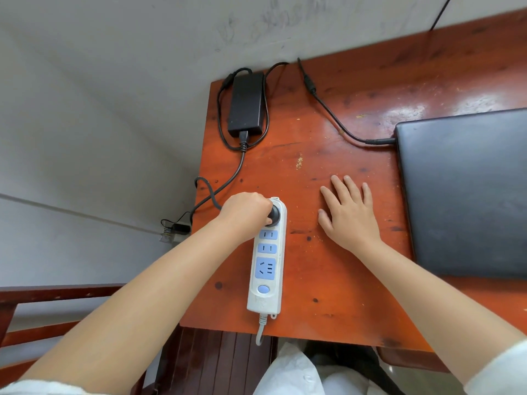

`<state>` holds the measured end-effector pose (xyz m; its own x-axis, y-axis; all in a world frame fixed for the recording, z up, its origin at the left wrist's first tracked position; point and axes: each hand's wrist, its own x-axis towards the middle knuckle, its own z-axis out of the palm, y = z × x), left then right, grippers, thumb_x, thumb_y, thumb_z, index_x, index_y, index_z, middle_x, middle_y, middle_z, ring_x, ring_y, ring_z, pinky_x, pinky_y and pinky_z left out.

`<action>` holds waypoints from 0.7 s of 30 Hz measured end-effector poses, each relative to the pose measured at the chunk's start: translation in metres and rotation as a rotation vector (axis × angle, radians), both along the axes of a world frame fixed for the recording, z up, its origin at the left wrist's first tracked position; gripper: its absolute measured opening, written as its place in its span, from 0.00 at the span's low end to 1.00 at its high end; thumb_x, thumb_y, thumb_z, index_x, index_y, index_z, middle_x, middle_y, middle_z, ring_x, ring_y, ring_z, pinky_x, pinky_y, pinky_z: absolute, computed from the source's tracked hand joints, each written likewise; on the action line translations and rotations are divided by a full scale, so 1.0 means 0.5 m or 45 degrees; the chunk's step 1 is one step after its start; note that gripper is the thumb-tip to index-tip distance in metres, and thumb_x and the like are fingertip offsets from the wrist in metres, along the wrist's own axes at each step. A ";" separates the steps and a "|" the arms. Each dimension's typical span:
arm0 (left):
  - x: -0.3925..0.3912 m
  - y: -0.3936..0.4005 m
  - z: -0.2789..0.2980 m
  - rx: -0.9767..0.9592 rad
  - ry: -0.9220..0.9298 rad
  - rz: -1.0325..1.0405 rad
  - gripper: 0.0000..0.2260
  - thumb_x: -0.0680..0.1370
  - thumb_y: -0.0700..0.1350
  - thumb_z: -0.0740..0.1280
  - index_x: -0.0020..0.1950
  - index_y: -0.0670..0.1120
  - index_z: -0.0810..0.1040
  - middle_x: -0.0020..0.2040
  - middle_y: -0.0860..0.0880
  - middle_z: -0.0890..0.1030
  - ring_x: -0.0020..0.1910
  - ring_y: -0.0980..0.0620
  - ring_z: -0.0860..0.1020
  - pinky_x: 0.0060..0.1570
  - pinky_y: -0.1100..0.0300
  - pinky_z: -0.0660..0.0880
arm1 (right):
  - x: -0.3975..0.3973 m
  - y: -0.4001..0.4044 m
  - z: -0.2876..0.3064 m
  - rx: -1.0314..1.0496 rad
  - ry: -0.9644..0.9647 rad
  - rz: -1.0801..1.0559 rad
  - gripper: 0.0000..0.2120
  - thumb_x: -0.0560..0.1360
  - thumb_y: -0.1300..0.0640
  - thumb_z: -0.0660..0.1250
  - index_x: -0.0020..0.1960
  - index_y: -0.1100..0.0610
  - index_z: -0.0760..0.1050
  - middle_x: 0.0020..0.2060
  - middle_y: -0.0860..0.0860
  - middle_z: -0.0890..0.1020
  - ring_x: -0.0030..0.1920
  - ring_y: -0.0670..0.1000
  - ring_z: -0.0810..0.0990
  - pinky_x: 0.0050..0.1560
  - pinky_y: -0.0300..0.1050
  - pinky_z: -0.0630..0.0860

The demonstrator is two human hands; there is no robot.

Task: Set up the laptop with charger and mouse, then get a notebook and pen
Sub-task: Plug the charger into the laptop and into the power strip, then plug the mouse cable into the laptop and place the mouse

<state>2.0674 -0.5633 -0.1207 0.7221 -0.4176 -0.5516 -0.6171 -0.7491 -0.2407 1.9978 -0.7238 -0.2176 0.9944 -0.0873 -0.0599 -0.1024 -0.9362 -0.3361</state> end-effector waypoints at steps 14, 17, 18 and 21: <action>-0.068 -0.211 0.076 -0.477 -0.002 -0.010 0.17 0.79 0.51 0.60 0.64 0.45 0.73 0.65 0.43 0.73 0.65 0.42 0.68 0.59 0.50 0.71 | -0.126 -0.253 0.213 0.226 0.037 -0.428 0.16 0.77 0.61 0.59 0.64 0.62 0.71 0.64 0.58 0.76 0.66 0.56 0.71 0.64 0.48 0.67; -0.104 -0.332 0.090 -0.592 0.001 -0.078 0.15 0.79 0.50 0.60 0.61 0.43 0.74 0.62 0.42 0.74 0.64 0.42 0.69 0.58 0.50 0.72 | -0.201 -0.357 0.255 0.274 -0.003 -0.636 0.15 0.77 0.62 0.60 0.63 0.62 0.72 0.63 0.58 0.77 0.65 0.55 0.72 0.65 0.47 0.66; -0.118 -0.376 0.095 -0.614 -0.002 -0.102 0.15 0.79 0.49 0.60 0.62 0.42 0.73 0.62 0.42 0.75 0.64 0.42 0.69 0.58 0.50 0.72 | -0.227 -0.396 0.269 0.274 -0.020 -0.701 0.15 0.77 0.62 0.60 0.63 0.62 0.72 0.63 0.58 0.77 0.65 0.55 0.73 0.65 0.46 0.67; -0.167 -0.519 0.107 -0.669 -0.043 -0.208 0.17 0.79 0.49 0.59 0.65 0.43 0.71 0.64 0.43 0.74 0.65 0.43 0.69 0.60 0.50 0.70 | -0.306 -0.521 0.302 0.199 -0.032 -0.812 0.16 0.77 0.62 0.60 0.64 0.63 0.71 0.64 0.58 0.76 0.65 0.55 0.72 0.65 0.46 0.67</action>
